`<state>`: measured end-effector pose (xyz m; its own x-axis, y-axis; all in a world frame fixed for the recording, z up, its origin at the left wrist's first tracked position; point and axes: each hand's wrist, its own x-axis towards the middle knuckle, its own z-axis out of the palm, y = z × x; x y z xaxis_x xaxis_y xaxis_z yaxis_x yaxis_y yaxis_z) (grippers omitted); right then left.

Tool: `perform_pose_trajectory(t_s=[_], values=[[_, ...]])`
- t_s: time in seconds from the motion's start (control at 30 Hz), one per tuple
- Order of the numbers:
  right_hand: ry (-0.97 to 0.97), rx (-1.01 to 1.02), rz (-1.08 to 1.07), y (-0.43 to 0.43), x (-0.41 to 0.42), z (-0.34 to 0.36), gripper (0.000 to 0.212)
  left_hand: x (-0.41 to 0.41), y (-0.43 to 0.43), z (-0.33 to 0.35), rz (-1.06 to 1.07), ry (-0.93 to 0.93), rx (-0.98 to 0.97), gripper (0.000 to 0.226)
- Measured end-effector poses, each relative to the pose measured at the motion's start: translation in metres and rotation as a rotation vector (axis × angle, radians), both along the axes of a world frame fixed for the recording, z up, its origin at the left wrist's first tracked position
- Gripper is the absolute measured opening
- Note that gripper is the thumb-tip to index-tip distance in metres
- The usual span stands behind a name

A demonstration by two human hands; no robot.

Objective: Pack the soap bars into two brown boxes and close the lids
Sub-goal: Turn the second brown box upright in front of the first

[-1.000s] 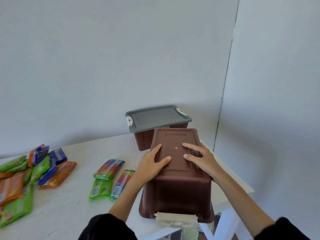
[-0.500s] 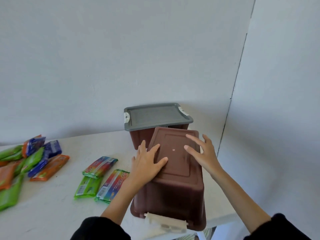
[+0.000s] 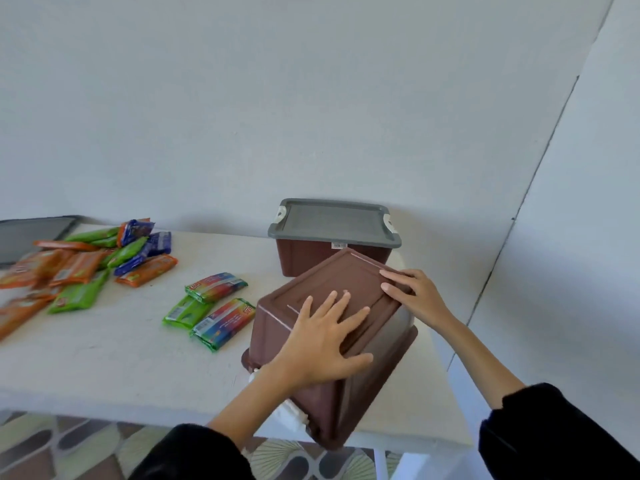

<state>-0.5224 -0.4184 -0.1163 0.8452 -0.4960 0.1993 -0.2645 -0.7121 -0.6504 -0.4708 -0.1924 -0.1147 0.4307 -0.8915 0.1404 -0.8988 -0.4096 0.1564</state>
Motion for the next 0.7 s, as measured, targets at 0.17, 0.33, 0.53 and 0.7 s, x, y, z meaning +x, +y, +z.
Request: perform_pose_trajectory(t_s=[0.17,0.33,0.53,0.7], values=[[-0.117,0.029,-0.231,0.019,-0.045,-0.013,0.038,0.044,0.009,0.019,-0.225,0.039,0.101,0.069],[-0.168,-0.084,-0.39,0.053,-0.073,-0.022,0.043,0.084,0.023,0.021,-0.25,-0.232,0.086,0.067],[-0.333,-0.123,-0.22,0.066,-0.079,-0.05,0.073,0.086,0.036,-0.016,-0.165,-0.024,-0.295,0.061],[-0.298,-0.177,-0.081,0.062,-0.089,-0.097,0.084,0.06,0.041,-0.076,0.04,0.181,-0.543,0.074]])
